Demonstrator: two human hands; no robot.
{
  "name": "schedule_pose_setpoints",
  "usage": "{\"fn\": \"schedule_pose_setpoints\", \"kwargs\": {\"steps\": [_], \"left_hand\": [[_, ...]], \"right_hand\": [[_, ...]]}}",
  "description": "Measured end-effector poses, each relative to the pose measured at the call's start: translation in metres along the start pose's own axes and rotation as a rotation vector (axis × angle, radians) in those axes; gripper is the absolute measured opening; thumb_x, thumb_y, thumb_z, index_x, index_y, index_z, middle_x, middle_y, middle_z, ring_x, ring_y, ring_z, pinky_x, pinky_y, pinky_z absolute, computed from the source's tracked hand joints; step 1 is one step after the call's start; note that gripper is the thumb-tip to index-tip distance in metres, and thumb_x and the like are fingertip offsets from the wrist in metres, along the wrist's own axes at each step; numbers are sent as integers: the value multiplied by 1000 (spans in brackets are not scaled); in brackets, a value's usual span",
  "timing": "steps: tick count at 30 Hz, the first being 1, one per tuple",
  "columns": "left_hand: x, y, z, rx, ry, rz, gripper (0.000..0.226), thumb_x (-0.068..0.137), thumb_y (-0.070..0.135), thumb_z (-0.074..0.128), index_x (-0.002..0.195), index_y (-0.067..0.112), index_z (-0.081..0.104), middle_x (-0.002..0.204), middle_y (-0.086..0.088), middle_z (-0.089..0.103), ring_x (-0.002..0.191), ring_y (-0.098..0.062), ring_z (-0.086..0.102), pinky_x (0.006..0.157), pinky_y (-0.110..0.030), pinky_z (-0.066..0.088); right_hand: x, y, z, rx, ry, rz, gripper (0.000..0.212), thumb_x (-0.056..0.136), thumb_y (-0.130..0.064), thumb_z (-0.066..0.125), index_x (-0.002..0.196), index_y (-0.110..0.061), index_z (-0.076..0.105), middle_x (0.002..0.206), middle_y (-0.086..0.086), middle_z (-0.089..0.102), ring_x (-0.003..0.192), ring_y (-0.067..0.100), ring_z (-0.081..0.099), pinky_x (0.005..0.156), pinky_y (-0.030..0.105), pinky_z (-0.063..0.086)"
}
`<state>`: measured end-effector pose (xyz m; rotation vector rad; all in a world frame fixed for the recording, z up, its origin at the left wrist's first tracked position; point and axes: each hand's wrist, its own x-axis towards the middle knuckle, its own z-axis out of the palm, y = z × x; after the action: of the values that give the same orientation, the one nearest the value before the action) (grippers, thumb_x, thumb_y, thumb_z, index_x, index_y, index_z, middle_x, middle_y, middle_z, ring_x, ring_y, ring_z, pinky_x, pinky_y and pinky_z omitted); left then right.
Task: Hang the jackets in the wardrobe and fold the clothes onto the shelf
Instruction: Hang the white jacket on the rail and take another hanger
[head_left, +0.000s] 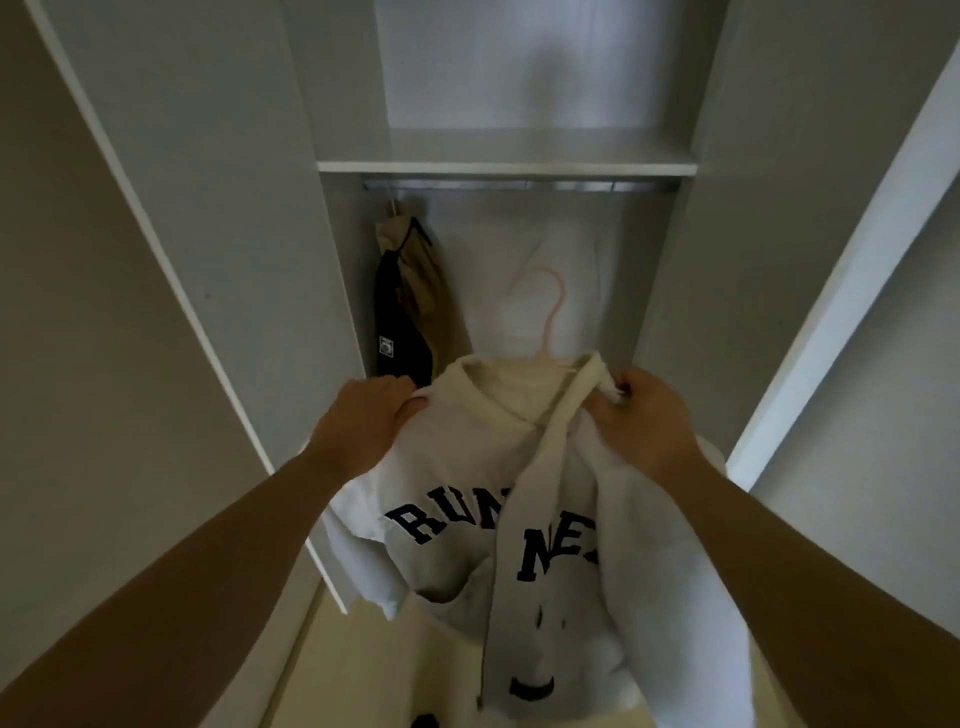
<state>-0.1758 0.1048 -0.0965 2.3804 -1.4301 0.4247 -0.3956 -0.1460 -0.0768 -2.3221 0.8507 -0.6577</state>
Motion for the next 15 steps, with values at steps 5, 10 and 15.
{"fn": "schedule_pose_setpoints", "kwargs": {"steps": [5, 10, 15], "left_hand": [[72, -47, 42, -78, -168, 2, 36, 105, 45, 26, 94, 20, 49, 88, 3, 52, 79, -20, 56, 77, -41, 51], [146, -44, 71, -377, -235, 83, 51, 96, 65, 34, 108, 22, 58, 99, 4, 62, 87, -14, 61, 76, -36, 52], [202, -52, 97, -346, -148, 80, 35, 99, 43, 54, 88, 12, 63, 89, -1, 55, 85, -18, 51, 77, -34, 46]], "right_hand": [[62, -4, 29, -46, 45, 65, 33, 88, -57, 60, 76, -27, 52, 69, -6, 58, 65, 13, 56, 55, 26, 38], [104, -3, 71, -65, 80, 178, 35, 84, -61, 52, 77, -28, 53, 65, -5, 60, 62, 15, 58, 55, 27, 41], [137, 8, 97, -58, 111, 268, 38, 85, -60, 54, 72, -25, 54, 61, -2, 59, 55, 14, 55, 52, 26, 41]]}}
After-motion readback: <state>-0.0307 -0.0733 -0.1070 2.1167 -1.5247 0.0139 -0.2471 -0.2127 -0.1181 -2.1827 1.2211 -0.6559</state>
